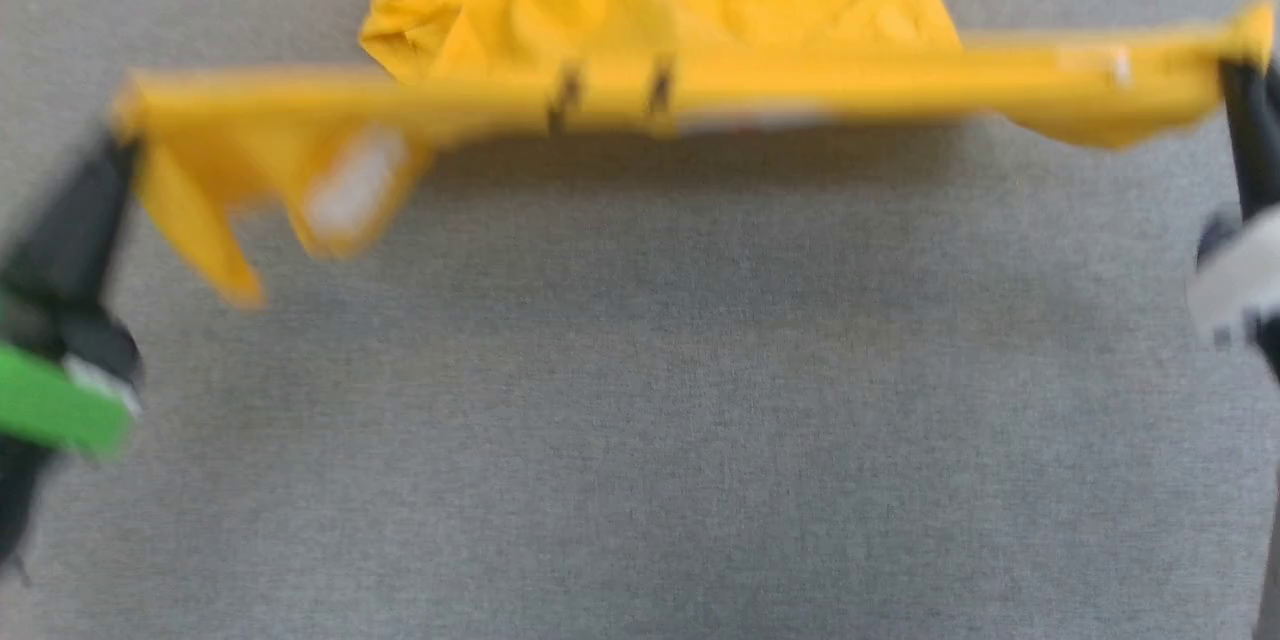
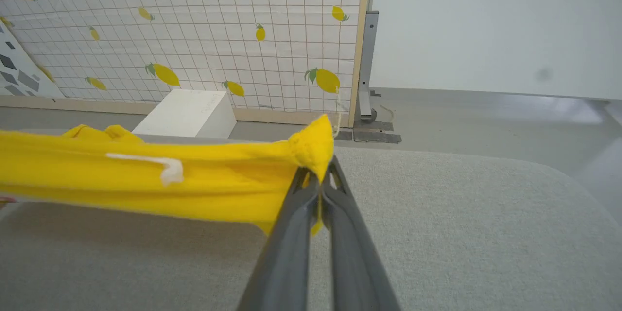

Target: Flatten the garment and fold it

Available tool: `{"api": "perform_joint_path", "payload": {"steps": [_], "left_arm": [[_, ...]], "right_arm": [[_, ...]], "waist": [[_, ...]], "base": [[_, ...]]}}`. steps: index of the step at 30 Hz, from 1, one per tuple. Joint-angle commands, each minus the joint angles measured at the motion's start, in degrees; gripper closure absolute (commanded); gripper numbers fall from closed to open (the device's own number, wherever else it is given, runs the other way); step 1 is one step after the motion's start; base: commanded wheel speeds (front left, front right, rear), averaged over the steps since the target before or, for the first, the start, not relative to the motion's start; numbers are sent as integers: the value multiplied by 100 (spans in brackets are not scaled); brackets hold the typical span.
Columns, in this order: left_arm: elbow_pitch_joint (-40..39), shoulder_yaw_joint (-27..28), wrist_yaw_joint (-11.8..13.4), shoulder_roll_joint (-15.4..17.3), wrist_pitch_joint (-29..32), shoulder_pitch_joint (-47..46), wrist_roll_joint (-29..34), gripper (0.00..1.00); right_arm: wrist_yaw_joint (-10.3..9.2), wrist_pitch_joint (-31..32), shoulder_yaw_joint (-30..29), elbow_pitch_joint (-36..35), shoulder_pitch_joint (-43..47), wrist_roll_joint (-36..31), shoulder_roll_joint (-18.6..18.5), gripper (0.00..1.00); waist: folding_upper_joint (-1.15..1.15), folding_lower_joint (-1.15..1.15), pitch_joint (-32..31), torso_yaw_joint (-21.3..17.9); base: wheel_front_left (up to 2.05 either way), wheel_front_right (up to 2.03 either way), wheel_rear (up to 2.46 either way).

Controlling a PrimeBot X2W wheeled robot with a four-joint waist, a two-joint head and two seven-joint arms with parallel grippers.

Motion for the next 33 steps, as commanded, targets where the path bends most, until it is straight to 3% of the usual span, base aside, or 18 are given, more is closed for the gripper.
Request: {"api": "perform_joint_path", "payload": {"steps": [1, 3, 6, 11, 16, 26, 33], "left_arm": [[1, 73, 138, 105, -15, 437, -147, 100], [-128, -84, 160, 101, 97, 961, -303, 100], [-260, -577, 168, 287, 400, 1556, -36, 100], [-420, -1089, 196, 228, 790, 1991, -108, 100], [-656, -1480, 334, 457, 1395, 2531, -430, 100], [-1229, -1635, 810, 937, 1934, 3349, -1082, 100], [-1715, -1606, 1009, 1179, 2057, 3595, -1284, 100]], "right_arm": [[-62, 59, -244, -89, 352, 106, -30, 100], [-62, 150, -306, -198, 806, 337, 25, 100], [-62, 336, -288, -343, 1506, 706, 107, 100], [-62, 594, -320, -412, 2448, 1141, 47, 100], [-62, 1201, -434, -440, 3378, 1610, -36, 100], [-62, 2610, -844, -550, 4809, 2276, 126, 100], [-62, 3161, -1034, -783, 5095, 2385, 288, 100]], "waist": [[0, 1, -361, 95], [0, 1, -500, 138], [0, 1, -678, 200], [0, 1, -955, 299], [0, 1, -1316, 345], [0, 1, -1890, 435], [0, 1, -2120, 454]], "base": [[0, 0, 0], [0, 0, 0], [0, 0, 0], [0, 0, 0], [0, 0, 0], [0, 0, 0], [0, 0, 0]]}}
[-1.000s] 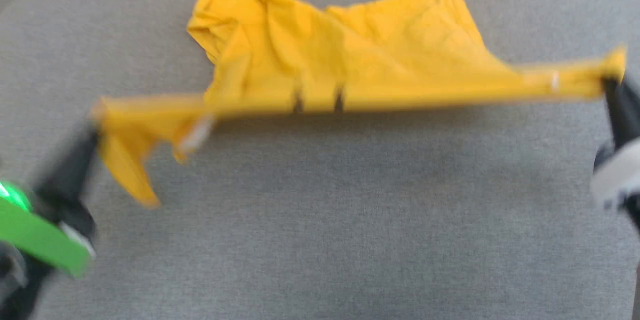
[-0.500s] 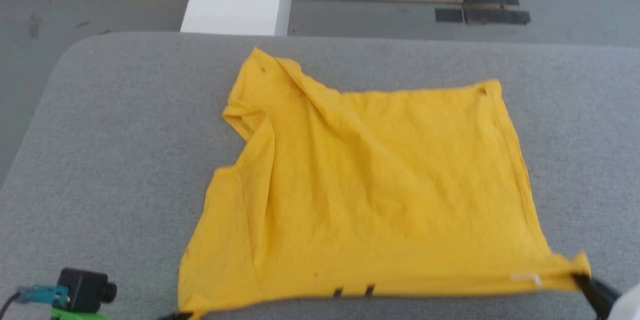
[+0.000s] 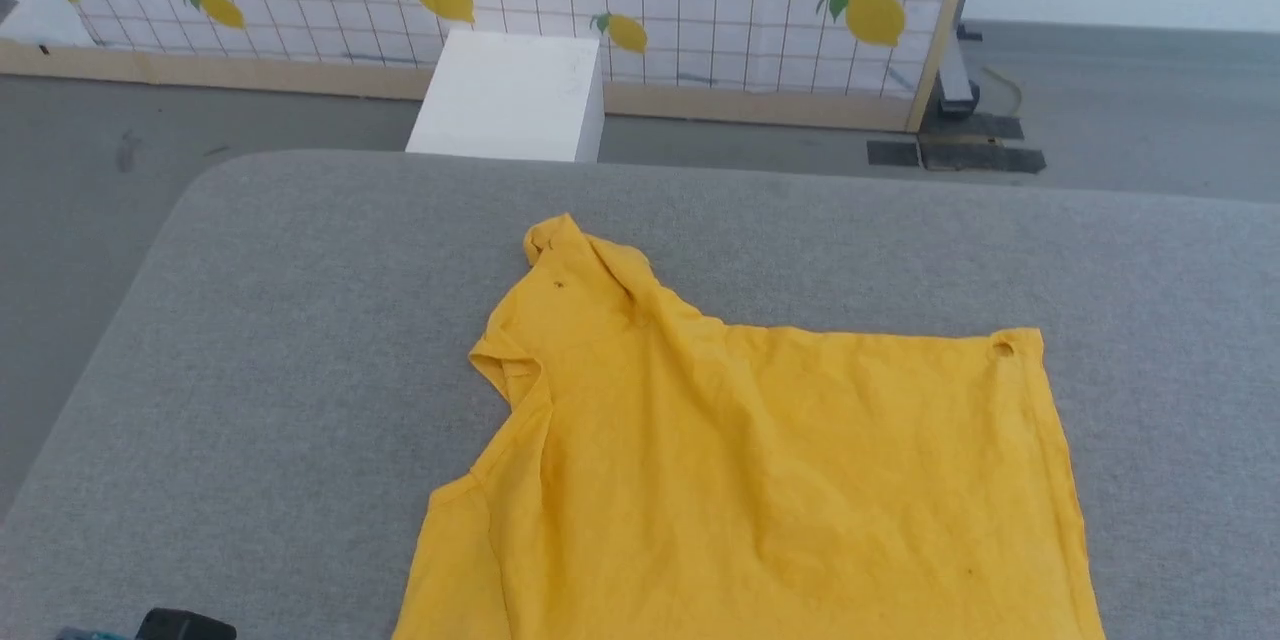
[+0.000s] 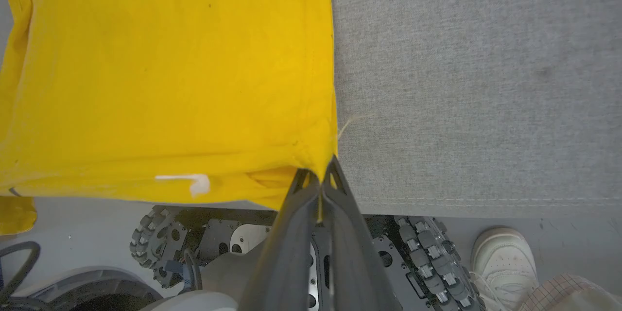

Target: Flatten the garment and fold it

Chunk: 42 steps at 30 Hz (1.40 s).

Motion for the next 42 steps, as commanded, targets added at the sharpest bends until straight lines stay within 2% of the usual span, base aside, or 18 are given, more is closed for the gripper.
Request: {"api": "perform_joint_path", "payload": {"steps": [1, 6, 12, 19, 22, 31, 37, 42], "left_arm": [[-48, 47, 50, 79, -16, 71, -15, 100], [-199, 164, 73, 28, -268, -100, 327, 100], [-151, 211, -35, -174, -551, -574, 991, 100], [259, 55, -330, -540, -580, -1495, 1834, 100], [666, 4, -523, -838, -666, -2084, 2201, 100], [1650, -131, -936, -1498, -929, -2982, 2508, 100], [2372, -201, -1002, -1796, -1164, -3253, 2703, 100], [3046, -379, -1080, -2070, -1088, -3414, 2668, 100]], "right_arm": [[-11, 29, -23, -61, 41, 37, 16, 100], [-11, -245, 152, -155, -133, -59, -55, 100], [-11, -856, 471, 13, -499, -301, -311, 100], [-11, -1434, 810, 294, -1137, -587, -475, 100], [-11, -1769, 975, 473, -1603, -848, -538, 100], [-11, -2305, 1392, 965, -2623, -1304, -506, 100], [-11, -2616, 1657, 1230, -3077, -1451, -391, 100], [-11, -2623, 1812, 1620, -3191, -1523, -368, 100]], "waist": [[0, 1, -85, 23], [0, 1, -91, 6], [0, 1, 41, -42], [0, 1, 501, -91], [0, 1, 839, -147], [0, 1, 1389, -291], [0, 1, 1535, -352], [0, 1, 1548, -351]], "base": [[0, 0, 0], [0, 0, 0], [0, 0, 0], [0, 0, 0], [0, 0, 0], [0, 0, 0], [0, 0, 0], [0, 0, 0]]}}
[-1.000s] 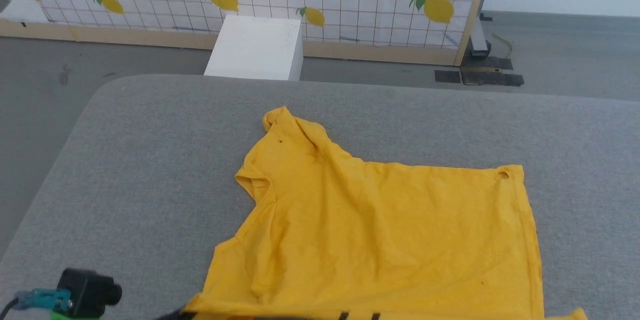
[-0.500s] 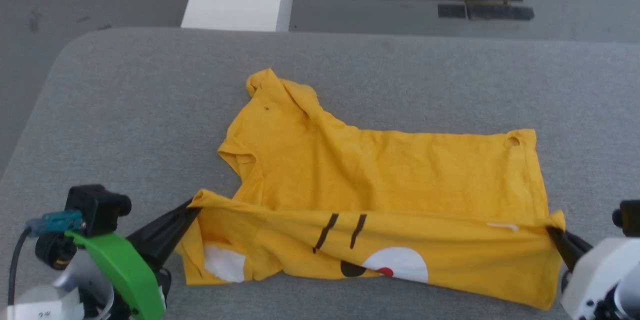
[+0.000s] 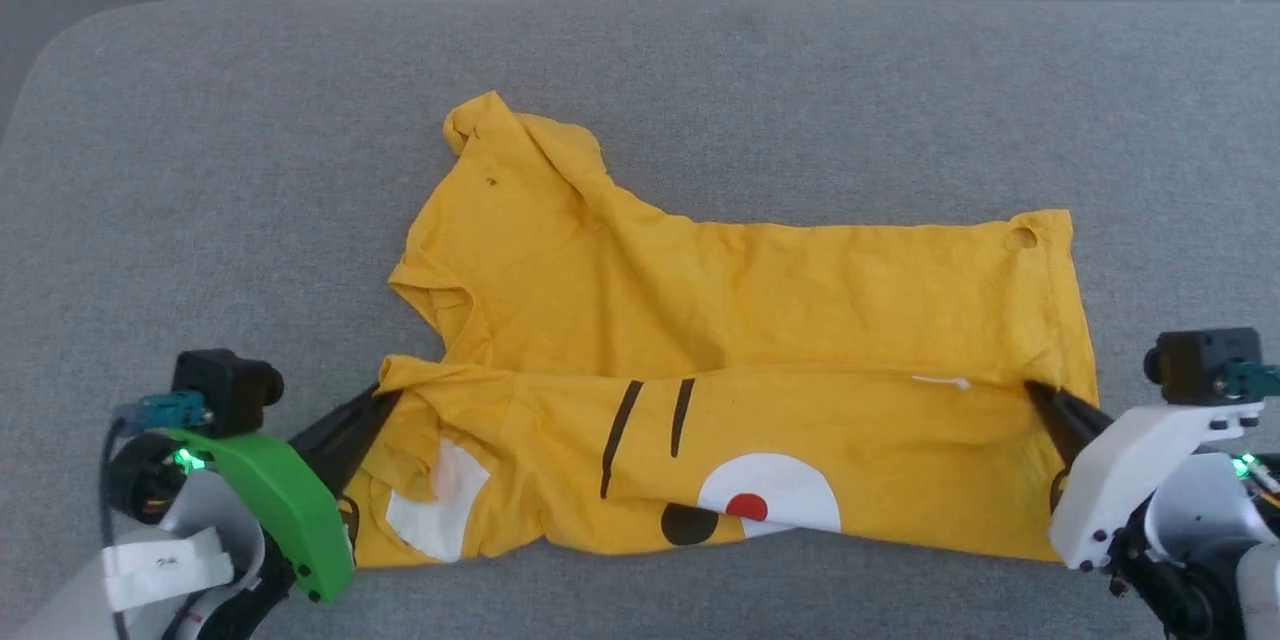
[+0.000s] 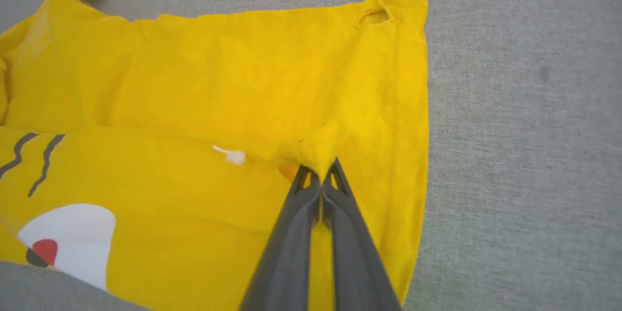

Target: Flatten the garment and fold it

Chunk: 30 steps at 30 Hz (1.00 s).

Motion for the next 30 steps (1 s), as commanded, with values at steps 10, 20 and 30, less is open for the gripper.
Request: {"api": "perform_joint_path", "payload": {"steps": [10, 20, 30], "left_arm": [[1279, -364, -193, -689, 231, -482, -221, 100], [1396, -148, -200, -816, -109, -391, -514, 0], [496, 474, 528, -626, -1342, 283, -271, 0]], "right_arm": [[-9, -103, -29, 1024, -324, -99, 72, 100], [-9, -279, -258, 1145, -305, 114, 109, 12], [-9, -974, -569, 285, 107, 166, 217, 0]], "waist": [[0, 0, -50, -3], [0, 0, -291, 31], [0, 0, -744, 42]], "base": [[0, 0, 0], [0, 0, 0], [0, 0, 0]]}}
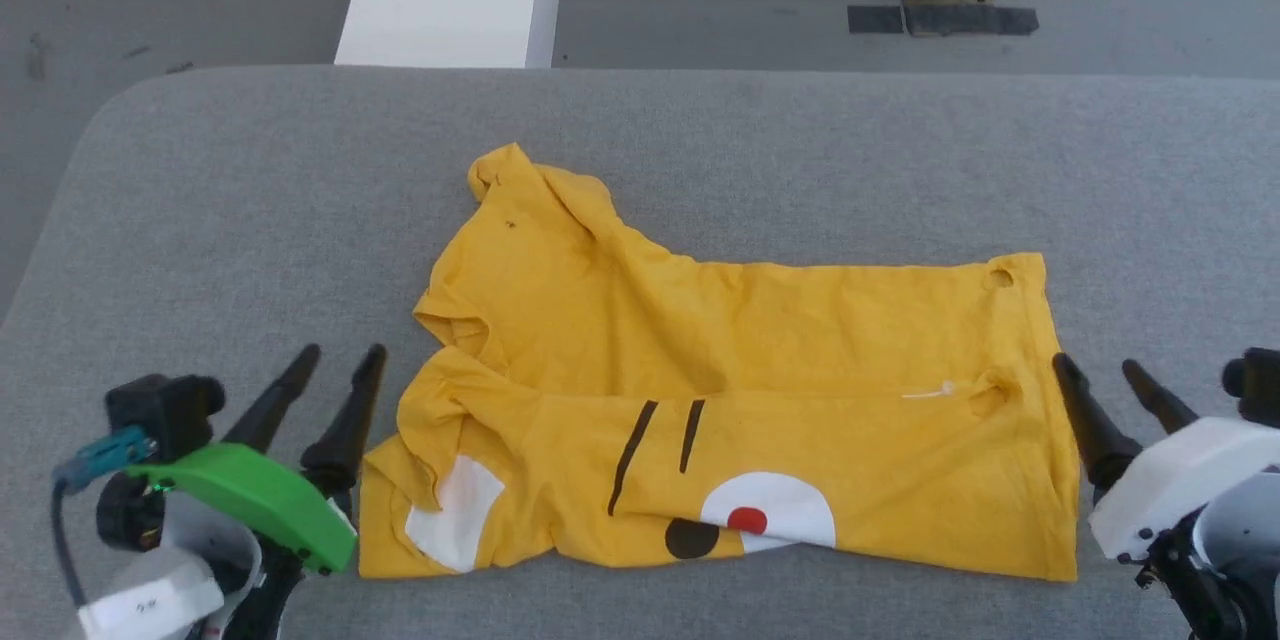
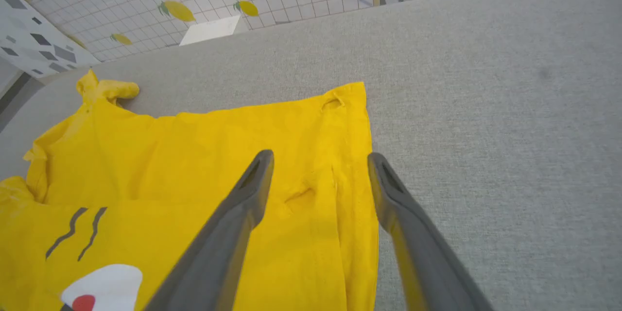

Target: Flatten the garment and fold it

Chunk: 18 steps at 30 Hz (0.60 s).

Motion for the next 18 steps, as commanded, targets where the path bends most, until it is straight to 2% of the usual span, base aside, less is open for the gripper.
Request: {"api": "perform_joint_path", "payload": {"steps": [1, 4, 8, 11, 14, 18], "left_arm": [[-116, 83, 130, 41, -165, 144, 67, 0], [-526, 385, 553, 5, -532, 469, 225, 0], [-1028, 692, 952, -82, -671, 873, 461, 0], [-1330, 864, 1160, -137, -702, 1157, 689, 0], [-1645, 1183, 1384, -325, -714, 1449, 974, 0], [-1964, 1627, 1412, -701, -717, 1832, 1517, 0]], "right_arm": [[-9, -174, -63, -126, 91, -23, 66, 0], [-9, -740, -352, -494, 291, -23, 265, 0], [-9, -1245, -558, -755, 628, -8, 377, 0], [-9, -1495, -497, -818, 870, 188, 391, 0], [-9, -1769, -398, -812, 1115, 373, 394, 0], [-9, -2114, -240, -769, 1344, 444, 395, 0]], "waist": [[0, 0, -130, 4], [0, 0, -257, 51], [0, 0, -380, 91], [0, 0, -451, 92], [0, 0, -495, 72], [0, 0, -523, 63]], "base": [[0, 0, 0], [0, 0, 0], [0, 0, 0], [0, 0, 0], [0, 0, 0], [0, 0, 0]]}}
